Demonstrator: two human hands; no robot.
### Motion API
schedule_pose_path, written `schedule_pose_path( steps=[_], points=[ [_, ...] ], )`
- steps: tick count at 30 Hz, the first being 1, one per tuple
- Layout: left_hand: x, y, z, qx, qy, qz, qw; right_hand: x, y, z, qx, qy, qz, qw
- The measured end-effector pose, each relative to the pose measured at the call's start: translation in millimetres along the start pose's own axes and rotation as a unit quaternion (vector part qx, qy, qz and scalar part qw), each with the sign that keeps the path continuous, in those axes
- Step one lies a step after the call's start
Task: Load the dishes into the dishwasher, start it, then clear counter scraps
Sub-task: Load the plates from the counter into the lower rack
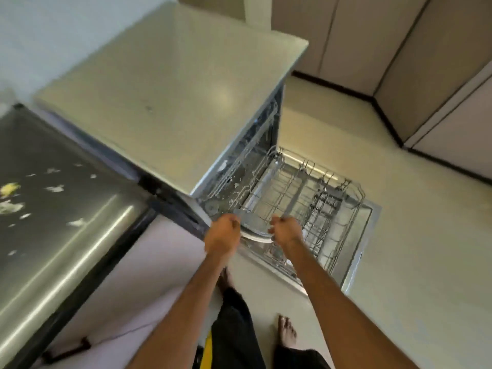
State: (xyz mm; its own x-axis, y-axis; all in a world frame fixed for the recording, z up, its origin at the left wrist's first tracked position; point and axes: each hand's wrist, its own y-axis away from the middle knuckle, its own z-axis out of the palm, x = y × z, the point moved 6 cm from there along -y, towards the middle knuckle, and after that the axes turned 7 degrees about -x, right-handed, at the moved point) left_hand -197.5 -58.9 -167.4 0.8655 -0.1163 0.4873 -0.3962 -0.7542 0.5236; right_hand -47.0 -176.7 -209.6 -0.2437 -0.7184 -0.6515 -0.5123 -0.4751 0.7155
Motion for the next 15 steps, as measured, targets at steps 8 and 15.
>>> schedule_pose_path(
  steps=[8, 15],
  points=[
    [29, 140, -189, 0.165, 0.051, 0.038, 0.984, -193, 173, 61, -0.079, 0.053, -0.227, 0.969],
    [-115, 254, -336, 0.356, 0.154, -0.037, 0.921, -258, 296, 235, -0.239, 0.138, -0.332, 0.902]
  ],
)
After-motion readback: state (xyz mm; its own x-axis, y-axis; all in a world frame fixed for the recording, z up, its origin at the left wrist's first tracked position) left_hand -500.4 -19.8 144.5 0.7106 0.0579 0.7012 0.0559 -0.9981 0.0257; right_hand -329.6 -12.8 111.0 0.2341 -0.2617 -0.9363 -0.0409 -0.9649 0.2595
